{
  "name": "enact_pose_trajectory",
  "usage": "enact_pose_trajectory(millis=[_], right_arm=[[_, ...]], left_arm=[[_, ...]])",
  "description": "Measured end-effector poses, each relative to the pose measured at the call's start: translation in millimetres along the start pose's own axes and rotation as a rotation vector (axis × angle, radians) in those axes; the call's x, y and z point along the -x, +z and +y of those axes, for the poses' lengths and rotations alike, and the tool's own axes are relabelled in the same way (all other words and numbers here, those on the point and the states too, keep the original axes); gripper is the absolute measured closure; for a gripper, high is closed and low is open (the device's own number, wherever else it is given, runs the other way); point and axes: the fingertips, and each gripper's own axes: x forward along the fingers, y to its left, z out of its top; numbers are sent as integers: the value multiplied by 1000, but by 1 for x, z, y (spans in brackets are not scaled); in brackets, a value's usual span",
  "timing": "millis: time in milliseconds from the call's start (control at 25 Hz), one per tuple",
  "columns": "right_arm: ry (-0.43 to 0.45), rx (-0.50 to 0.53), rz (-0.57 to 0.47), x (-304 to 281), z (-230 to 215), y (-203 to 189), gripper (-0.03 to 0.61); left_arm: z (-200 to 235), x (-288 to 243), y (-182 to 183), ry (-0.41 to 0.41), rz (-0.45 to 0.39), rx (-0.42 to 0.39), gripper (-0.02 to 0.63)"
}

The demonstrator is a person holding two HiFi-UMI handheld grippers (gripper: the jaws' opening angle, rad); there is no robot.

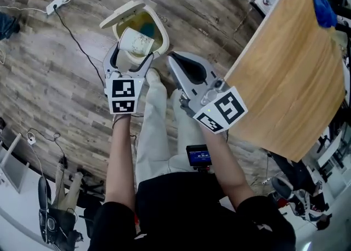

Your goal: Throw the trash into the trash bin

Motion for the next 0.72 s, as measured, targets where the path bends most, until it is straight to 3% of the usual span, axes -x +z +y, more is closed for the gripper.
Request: enact_pose_trajectory(millis=[240,480,600,720], right_arm=[[-170,-130,56,-30,-40,-61,580],[-155,-135,117,-51,-62,-103,580],[-156,-124,143,-51,-62,-114,580],[-135,-115,155,-46,-62,-120,580]], left_arm=[[19,-61,-90,-56,81,76,163],[27,-133,-142,-131,76,99,158],[28,-139,-155,-144,95,117,158],[27,-130,-164,-151,142,80,180]])
